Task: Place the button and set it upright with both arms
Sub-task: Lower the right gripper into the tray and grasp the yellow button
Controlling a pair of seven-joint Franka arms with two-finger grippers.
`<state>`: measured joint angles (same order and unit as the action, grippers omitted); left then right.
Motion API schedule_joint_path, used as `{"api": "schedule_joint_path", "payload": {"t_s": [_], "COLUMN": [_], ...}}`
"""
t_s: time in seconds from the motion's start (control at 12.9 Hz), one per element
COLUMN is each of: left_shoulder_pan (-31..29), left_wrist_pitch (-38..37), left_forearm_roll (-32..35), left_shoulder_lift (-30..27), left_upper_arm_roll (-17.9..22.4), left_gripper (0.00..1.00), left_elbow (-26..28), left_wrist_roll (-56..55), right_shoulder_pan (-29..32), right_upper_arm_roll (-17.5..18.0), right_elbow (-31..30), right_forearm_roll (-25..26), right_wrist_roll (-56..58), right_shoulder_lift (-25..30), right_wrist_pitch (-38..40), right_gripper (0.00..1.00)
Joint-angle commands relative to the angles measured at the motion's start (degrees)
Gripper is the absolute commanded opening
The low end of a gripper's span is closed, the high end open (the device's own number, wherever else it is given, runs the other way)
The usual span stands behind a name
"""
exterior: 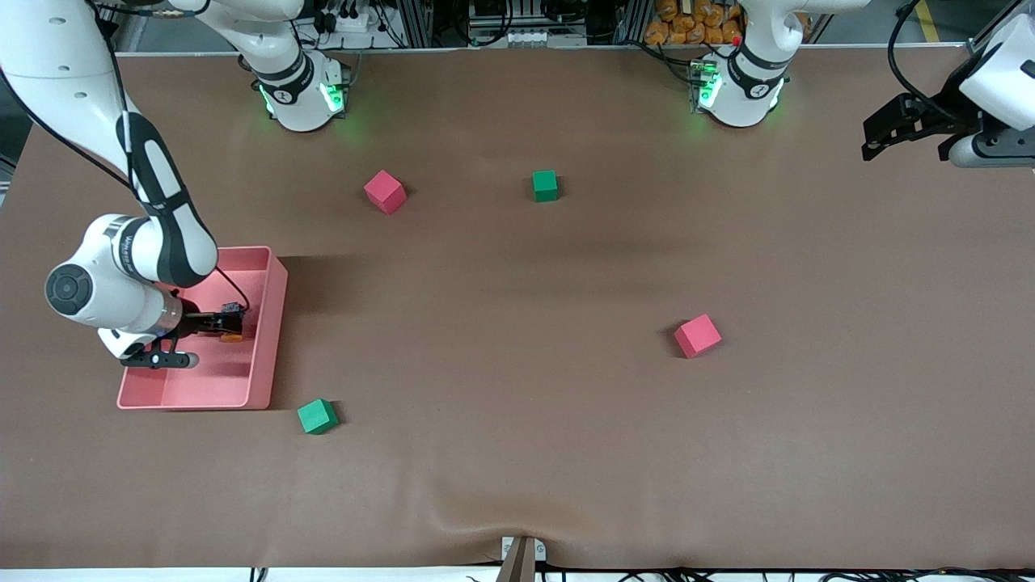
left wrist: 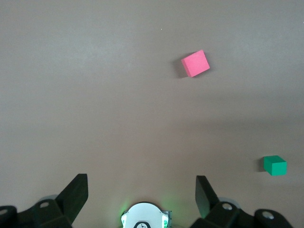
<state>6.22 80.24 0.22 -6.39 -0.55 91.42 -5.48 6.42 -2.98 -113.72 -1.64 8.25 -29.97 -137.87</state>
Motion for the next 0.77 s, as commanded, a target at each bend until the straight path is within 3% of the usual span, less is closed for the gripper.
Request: {"api": "schedule_joint_path", "payload": {"t_s": [0.0, 0.15, 0.23, 0.31, 0.54, 0.7], "left_shoulder_pan": [-0.07, -0.07, -0.07, 0.02, 0.02, -0.07], "left_wrist_pitch": [0.26, 0.18, 0.18, 0.26, 0.18, 0.18], "left_forearm_roll": [-0.22, -0.3, -0.31, -0.31, -0.31, -0.31], "left_shoulder_lift": [-0.11, -0.11, -0.03, -0.03, -0.11, -0.11], "left_upper_arm_roll": [-0.07, -0.07, -0.07, -0.07, -0.07, -0.07], "left_gripper": [1.0, 1.0, 1.0, 1.0, 1.0, 1.0], "left_elbow": [0.16, 0.25, 0.25, 0.34, 0.78, 0.78], "left_wrist_roll": [2.22, 2.22, 2.22, 2.22, 2.22, 2.22], "right_shoulder_pan": [0.79, 0.7, 0.61, 0.52, 0.61, 0.61], "right_upper_arm_roll": [0.6, 0.69, 0.69, 0.69, 0.69, 0.69], "right_elbow": [-0.72, -0.45, -0.1, 0.51, 5.94, 14.09], "right_forearm_roll": [-1.7, -1.87, -1.87, -1.87, -1.96, -2.05], "right_wrist_roll": [2.48, 2.39, 2.39, 2.48, 2.92, 2.65], "right_shoulder_lift": [-1.58, -1.67, -1.67, -1.41, -0.88, -0.79], "right_wrist_pitch": [-3.54, -3.45, -3.02, -2.32, 7.58, 19.86], "right_gripper": [0.76, 0.35, 0.08, 0.0, 0.0, 0.0]}}
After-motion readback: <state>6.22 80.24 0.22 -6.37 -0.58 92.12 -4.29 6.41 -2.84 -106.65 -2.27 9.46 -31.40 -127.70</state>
